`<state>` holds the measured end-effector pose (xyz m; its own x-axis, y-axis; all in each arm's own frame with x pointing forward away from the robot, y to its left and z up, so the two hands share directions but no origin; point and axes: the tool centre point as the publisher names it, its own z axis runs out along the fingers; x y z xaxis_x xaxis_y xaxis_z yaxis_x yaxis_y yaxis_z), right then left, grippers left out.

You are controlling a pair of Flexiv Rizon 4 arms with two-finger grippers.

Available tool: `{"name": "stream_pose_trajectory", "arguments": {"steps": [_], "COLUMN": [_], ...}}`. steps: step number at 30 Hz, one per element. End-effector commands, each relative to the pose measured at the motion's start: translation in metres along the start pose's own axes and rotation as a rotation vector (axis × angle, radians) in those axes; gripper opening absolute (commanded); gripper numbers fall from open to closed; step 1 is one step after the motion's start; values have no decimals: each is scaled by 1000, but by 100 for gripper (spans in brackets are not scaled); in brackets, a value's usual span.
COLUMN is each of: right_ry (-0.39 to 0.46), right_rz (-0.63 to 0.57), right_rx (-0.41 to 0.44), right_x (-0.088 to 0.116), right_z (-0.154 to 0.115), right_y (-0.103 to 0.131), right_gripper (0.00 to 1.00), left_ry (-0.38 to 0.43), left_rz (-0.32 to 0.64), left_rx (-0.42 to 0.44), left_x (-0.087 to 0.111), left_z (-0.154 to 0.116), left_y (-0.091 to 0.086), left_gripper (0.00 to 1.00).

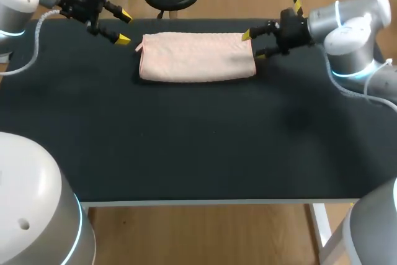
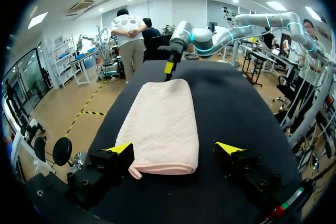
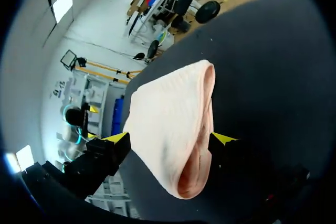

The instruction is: Fold the towel

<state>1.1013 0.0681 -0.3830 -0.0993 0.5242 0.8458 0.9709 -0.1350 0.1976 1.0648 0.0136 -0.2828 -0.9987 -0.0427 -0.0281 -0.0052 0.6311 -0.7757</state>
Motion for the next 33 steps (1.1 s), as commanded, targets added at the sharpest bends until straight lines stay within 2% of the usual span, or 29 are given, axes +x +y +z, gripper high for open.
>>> {"name": "stream_pose_trajectory", "arguments": {"steps": [1,11,33], "right_ry": [54,-8,-19], "right_rz": [18,-8,-13], "right_rx": [50,66,110], "right_x": [-11,-14,-19], "right_z": [9,15,29], "right_y": [13,17,16], "right_gripper": [100,100,100], "left_ry": [-1,-1,-1], "left_rz": [1,1,1], "left_rx": [1,1,1], "left_x": [0,0,0], "left_z": [0,0,0], "left_y": [1,1,1], "left_gripper": [100,100,100]}}
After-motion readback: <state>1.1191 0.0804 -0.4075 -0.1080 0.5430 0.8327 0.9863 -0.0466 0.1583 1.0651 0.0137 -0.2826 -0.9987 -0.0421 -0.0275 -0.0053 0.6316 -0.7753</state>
